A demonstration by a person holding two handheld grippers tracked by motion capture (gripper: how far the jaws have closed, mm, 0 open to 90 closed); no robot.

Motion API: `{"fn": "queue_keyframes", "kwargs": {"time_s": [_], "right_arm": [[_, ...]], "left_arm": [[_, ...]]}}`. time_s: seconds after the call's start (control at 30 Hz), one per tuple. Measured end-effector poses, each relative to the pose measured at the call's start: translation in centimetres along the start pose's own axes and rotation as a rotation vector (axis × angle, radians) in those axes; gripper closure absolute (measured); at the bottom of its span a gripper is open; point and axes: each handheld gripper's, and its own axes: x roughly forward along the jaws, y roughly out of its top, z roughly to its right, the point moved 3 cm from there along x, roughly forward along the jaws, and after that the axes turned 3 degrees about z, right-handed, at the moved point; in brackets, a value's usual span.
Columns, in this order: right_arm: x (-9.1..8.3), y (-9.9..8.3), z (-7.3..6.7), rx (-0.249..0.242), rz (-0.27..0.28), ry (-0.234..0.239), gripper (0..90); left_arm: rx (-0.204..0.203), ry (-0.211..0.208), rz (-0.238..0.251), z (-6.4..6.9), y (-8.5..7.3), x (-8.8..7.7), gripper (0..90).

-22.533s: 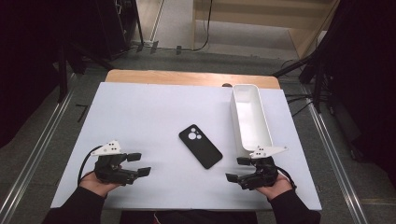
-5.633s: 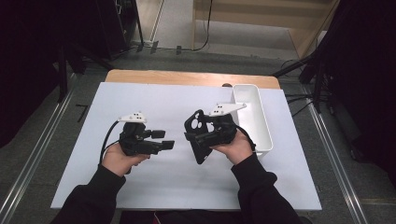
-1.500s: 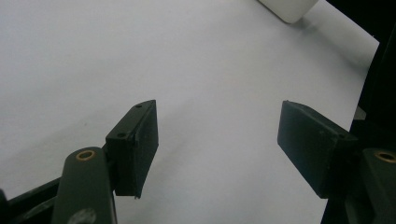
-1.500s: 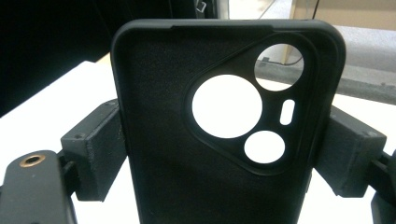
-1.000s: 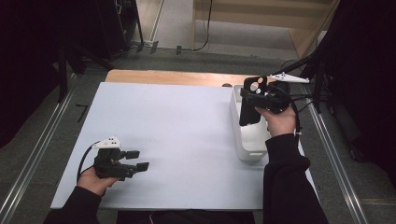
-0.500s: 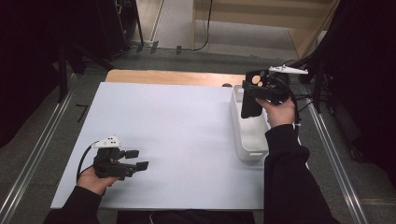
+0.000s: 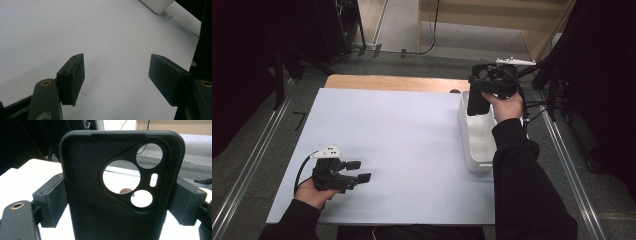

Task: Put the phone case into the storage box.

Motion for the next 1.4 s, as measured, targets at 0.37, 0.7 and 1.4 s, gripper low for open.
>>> {"fn": "queue_keyframes", "kwargs": {"time_s": [0.37, 0.7, 1.4], "right_arm": [[2.2, 0.7, 0.5, -0.006, 0.011, -0.058, 12.3], [3.7, 0.9, 1.9, 0.053, 0.014, -0.073, 12.3], [6.5, 0.4, 3.0, 0.086, 0.021, -0.131, 12.2]], "left_arm": [[-0.002, -0.003, 0.007, 0.0, 0.0, 0.0, 28.7], [-0.004, -0.006, 0.006, -0.1, 0.0, 0.0, 28.7], [-0.001, -0.014, 0.005, -0.1, 0.1, 0.0, 28.7]]}}
